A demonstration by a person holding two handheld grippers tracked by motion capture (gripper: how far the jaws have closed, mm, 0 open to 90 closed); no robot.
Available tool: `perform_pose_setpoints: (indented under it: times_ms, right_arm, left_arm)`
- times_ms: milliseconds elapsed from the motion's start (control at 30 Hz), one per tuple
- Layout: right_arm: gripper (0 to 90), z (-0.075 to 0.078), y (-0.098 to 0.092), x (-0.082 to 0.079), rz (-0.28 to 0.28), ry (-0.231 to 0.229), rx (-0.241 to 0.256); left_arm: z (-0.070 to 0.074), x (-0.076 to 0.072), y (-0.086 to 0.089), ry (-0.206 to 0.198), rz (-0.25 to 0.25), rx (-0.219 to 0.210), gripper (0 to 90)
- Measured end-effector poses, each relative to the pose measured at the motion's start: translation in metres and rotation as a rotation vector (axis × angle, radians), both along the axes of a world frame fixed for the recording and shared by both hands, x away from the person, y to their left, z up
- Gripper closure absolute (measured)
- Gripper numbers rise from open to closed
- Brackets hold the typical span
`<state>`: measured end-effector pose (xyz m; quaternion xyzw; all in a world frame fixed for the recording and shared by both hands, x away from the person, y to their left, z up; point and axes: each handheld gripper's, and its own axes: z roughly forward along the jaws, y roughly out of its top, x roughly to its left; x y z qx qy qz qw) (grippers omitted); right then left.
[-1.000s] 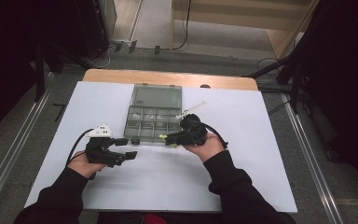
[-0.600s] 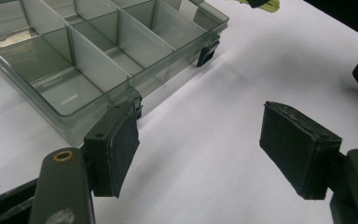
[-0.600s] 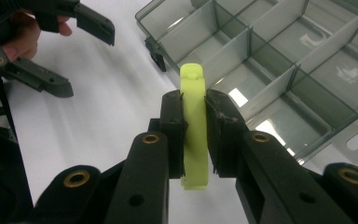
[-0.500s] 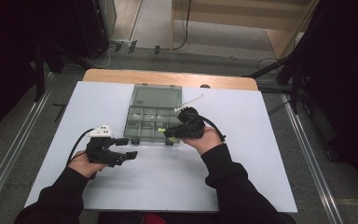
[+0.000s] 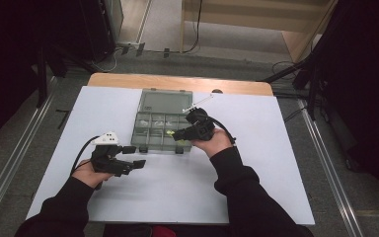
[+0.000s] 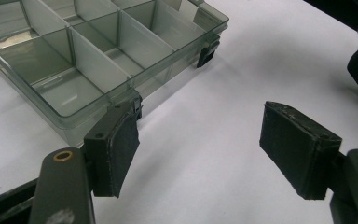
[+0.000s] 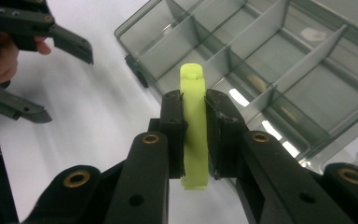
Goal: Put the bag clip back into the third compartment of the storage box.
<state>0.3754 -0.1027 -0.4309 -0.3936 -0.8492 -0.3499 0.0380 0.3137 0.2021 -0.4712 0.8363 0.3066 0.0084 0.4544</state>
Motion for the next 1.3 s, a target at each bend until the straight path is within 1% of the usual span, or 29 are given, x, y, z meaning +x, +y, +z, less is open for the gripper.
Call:
perform_pose_setpoints:
  times_ms: [233,400,567,667,833,1100,1300]
  right_arm:
    - [79.0,-0.004,0.001,0.01,-0.028,0.008,-0.018]
    - [79.0,-0.004,0.001,0.018,-0.056,0.013,-0.02]
    - [79.0,-0.003,0.002,0.026,-0.069,0.013,-0.036]
    - [79.0,-0.004,0.005,0.03,-0.076,0.014,-0.049]
    - [79.0,-0.004,0.007,0.04,-0.09,0.018,-0.056]
    - [79.0,-0.006,0.016,0.05,-0.111,0.023,-0.067]
    - [79.0,-0.008,0.022,0.058,-0.12,0.027,-0.087]
  left_arm:
    - [-0.002,0.0,-0.001,-0.003,-0.002,0.008,27.9]
    - [-0.001,0.0,-0.001,-0.006,-0.002,0.007,27.8]
    - [-0.001,0.001,-0.001,-0.005,0.0,0.005,27.8]
    - [-0.001,0.0,-0.001,-0.006,-0.003,0.007,27.8]
    - [-0.001,0.0,-0.002,-0.004,-0.003,0.007,27.8]
    - [-0.001,0.001,-0.001,-0.005,-0.005,0.004,27.8]
    - [-0.001,0.001,-0.001,-0.007,-0.006,0.007,27.8]
